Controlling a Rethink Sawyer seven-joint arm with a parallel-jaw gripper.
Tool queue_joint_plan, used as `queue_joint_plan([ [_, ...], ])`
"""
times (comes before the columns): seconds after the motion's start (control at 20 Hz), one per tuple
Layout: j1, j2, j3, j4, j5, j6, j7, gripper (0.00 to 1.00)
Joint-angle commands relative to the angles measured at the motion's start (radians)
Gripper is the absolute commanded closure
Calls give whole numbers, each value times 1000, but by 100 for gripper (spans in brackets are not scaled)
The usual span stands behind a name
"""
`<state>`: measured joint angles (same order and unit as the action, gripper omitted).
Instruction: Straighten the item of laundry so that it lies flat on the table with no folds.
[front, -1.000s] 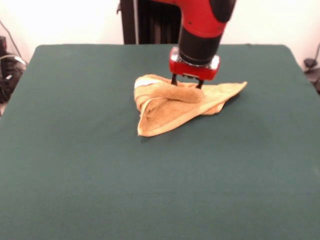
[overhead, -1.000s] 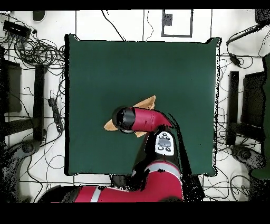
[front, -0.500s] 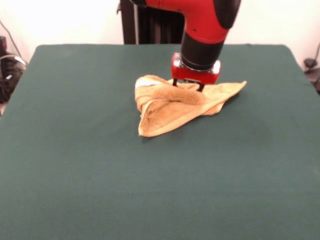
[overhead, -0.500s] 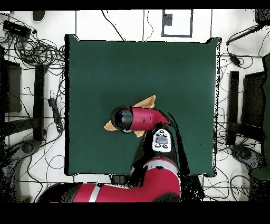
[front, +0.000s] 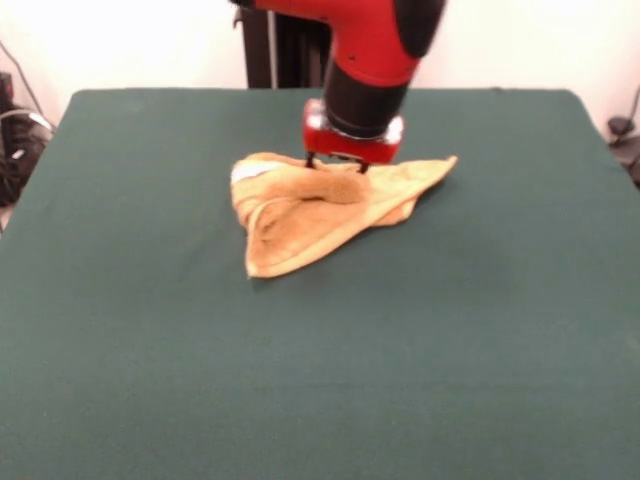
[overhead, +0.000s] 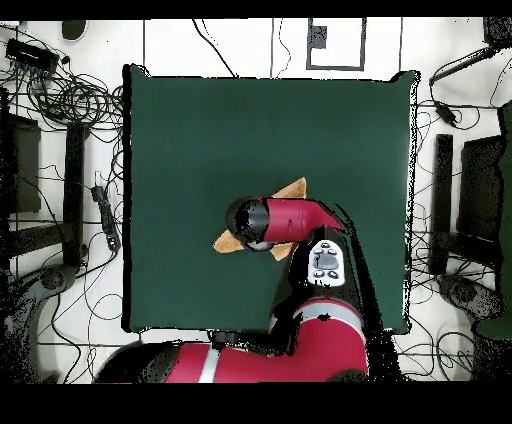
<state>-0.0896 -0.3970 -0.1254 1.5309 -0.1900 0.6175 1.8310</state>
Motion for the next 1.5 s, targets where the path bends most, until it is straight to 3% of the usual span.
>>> queue_joint_plan([
  [0.05,-114,8,101,-114,-110,182,-238,0],
  [0.65,-177,-60,183,-142,-171,332,-234,0],
  [1.05,-207,-69,205,-116,-213,297,-220,0],
  [1.5,-229,28,210,-205,-338,224,-237,0],
])
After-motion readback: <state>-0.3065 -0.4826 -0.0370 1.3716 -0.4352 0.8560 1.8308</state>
